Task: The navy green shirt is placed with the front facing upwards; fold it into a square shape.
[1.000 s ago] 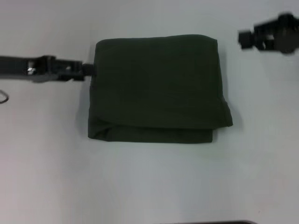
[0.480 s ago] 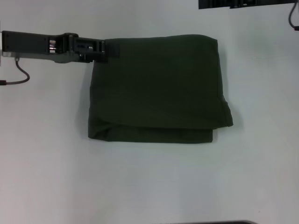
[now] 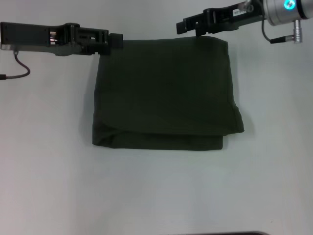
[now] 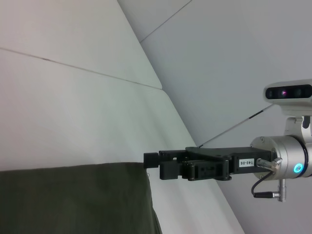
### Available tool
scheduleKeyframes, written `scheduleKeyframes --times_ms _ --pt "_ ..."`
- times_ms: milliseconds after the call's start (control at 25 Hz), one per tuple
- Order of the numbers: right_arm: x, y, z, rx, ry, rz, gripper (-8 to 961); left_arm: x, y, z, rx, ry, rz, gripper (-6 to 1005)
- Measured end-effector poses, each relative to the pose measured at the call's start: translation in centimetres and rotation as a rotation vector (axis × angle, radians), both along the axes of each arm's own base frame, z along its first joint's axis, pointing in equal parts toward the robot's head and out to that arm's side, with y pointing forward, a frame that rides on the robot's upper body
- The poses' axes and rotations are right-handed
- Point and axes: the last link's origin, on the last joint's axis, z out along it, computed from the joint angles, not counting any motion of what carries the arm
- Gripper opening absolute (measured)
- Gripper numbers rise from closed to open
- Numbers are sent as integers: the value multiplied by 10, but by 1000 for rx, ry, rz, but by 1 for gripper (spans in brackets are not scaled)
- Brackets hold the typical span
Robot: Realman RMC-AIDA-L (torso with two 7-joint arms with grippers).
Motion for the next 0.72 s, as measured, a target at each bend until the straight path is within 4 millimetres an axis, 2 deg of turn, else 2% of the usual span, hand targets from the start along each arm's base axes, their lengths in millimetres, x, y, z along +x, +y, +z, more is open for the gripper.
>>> scheduleKeyframes --times_ms 160,400,720 --pt "-1 -1 -6 -23 16 -59 749 0 1 1 5 5 -1 629" --pt "11 0 -10 -9 34 -184 741 -4 1 2 19 12 4 629" --pt "35 -1 -12 41 -23 -232 740 -5 -1 0 13 13 9 628"
